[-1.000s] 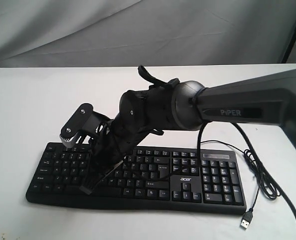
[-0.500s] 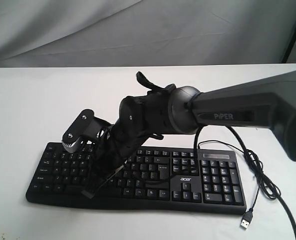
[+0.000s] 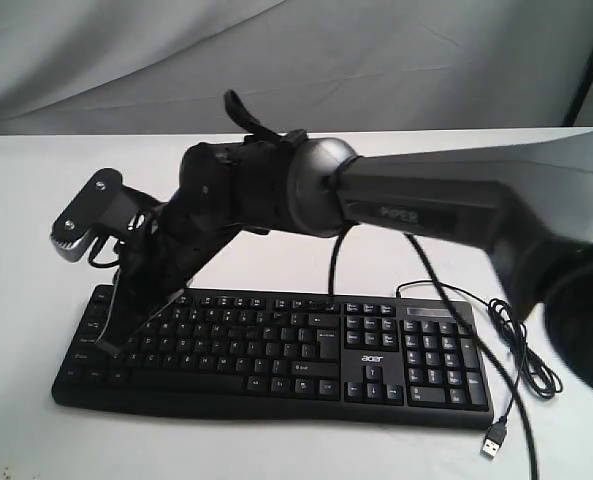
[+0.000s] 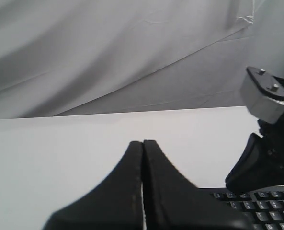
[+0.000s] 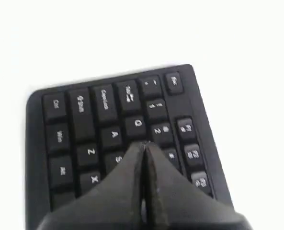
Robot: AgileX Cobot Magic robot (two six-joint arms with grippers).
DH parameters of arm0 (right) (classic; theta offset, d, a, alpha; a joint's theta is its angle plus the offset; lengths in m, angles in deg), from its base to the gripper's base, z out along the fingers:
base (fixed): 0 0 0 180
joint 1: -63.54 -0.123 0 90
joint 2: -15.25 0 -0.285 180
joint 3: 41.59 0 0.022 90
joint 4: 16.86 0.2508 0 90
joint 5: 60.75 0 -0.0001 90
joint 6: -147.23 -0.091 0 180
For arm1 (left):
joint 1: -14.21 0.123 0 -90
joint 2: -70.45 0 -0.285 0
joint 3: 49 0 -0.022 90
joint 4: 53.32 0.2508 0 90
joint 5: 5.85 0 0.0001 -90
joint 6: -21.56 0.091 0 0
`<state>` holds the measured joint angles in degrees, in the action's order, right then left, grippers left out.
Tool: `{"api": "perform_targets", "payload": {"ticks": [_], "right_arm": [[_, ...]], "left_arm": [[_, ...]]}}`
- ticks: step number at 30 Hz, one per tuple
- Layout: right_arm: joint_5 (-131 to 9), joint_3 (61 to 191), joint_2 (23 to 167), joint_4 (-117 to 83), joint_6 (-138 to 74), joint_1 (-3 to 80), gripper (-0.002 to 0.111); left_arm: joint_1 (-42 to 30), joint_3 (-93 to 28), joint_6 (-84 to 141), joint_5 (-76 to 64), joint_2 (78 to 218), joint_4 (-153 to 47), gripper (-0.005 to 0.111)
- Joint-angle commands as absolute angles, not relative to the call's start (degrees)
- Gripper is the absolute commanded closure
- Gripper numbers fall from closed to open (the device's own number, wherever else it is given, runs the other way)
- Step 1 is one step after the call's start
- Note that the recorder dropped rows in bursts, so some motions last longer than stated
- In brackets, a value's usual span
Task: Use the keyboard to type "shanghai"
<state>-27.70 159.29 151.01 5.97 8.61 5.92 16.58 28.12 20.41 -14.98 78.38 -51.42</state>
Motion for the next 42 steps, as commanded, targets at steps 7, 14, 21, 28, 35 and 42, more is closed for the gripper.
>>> {"api": "perform_targets", "payload": {"ticks": [7, 14, 21, 28, 35, 42], "right_arm": [[-21.4, 170.4, 159.4, 6.2, 9.2, 4.2, 0.108], [-22.9, 170.4, 159.4, 6.6, 10.2, 3.6, 0.108], [-23.0, 170.4, 159.4, 6.8, 10.2, 3.6, 0.108], [-23.5, 170.4, 160.6, 6.6, 9.8, 3.6, 0.108], [-23.2, 170.4, 160.8, 6.6, 9.8, 3.6, 0.108], [-22.9, 170.4, 161.4, 6.5, 9.6, 3.7, 0.108]], "left_arm": [[16.2, 28.2, 20.3, -14.6, 78.2, -51.4, 0.107], [16.2, 28.2, 20.3, -14.6, 78.2, -51.4, 0.107], [16.2, 28.2, 20.3, -14.6, 78.2, -51.4, 0.107], [16.2, 28.2, 20.3, -14.6, 78.2, -51.4, 0.107], [16.2, 28.2, 20.3, -14.6, 78.2, -51.4, 0.107], [16.2, 28.2, 20.3, -14.6, 78.2, -51.4, 0.107]]}}
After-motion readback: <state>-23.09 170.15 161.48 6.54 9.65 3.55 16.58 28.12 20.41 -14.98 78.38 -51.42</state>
